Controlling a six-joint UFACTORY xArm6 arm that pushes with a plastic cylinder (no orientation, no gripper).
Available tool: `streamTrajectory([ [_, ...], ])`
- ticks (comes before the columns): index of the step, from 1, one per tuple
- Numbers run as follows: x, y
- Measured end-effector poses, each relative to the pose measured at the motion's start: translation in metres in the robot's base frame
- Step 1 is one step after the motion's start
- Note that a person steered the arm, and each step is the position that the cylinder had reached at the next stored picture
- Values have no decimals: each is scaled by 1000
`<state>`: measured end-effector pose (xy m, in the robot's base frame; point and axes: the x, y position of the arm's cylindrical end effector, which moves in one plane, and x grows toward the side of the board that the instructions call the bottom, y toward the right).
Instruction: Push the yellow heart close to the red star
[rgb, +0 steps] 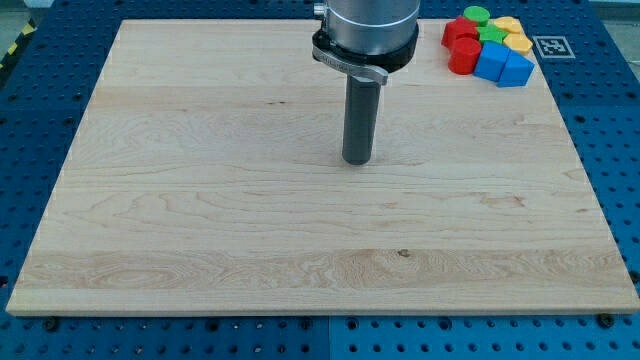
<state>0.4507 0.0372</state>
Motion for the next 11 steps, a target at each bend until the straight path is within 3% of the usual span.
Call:
streamTrajectory([
  [1, 0, 6],
  [4, -2, 232],
  [5, -30, 273],
  [9, -220, 289],
  [10, -228, 287],
  [11, -242, 242],
])
